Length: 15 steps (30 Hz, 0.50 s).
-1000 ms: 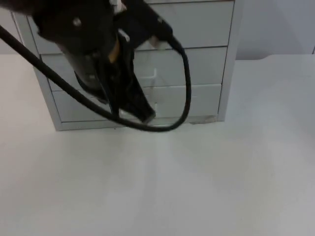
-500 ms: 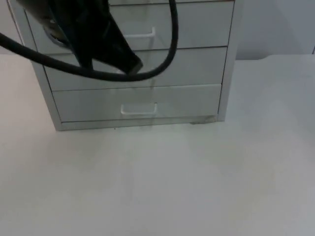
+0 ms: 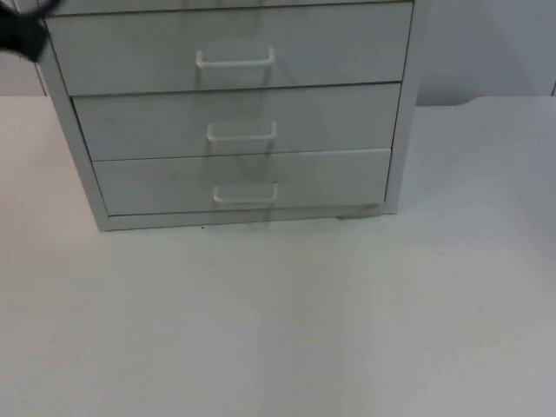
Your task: Open the drawer with the left hand, place the block into the drawer with the right hand, then close the drawer with the left hand.
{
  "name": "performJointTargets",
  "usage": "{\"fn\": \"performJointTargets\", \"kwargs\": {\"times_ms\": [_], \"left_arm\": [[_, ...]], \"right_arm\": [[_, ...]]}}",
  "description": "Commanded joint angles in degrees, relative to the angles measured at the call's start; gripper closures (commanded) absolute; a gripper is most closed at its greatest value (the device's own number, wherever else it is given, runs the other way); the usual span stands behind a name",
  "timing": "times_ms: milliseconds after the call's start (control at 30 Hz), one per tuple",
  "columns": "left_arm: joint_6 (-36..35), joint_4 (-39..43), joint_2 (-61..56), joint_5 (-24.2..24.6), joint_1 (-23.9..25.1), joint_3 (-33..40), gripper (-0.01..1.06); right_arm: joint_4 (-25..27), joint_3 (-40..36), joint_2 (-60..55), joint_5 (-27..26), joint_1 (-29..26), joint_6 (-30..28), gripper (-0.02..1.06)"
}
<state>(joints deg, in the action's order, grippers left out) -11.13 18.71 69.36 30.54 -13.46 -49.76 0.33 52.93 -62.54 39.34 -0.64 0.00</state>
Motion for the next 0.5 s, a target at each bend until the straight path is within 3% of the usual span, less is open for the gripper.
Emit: {"fn": "performJointTargets", "kwargs": {"times_ms": [0,167,467], "left_arm": [[2.9,-3.8,-2.6,0.2,3.2,0.2,1.05],[10.4,-12.5,-7.3,1.8,11.4,0.2,1.05],[17.4,-20.9,-11.8,4.9,19.1,0.3,1.05]], "right_arm": [[0.0,-0.1,0.5,-0.6,-0.1,0.0,0.21],[0.2,-0.1,0.5,-1.1,-0.1,0.0,0.21],[0.2,-0.1,0.5,-1.6,-0.1,-1.0,0.21]]}}
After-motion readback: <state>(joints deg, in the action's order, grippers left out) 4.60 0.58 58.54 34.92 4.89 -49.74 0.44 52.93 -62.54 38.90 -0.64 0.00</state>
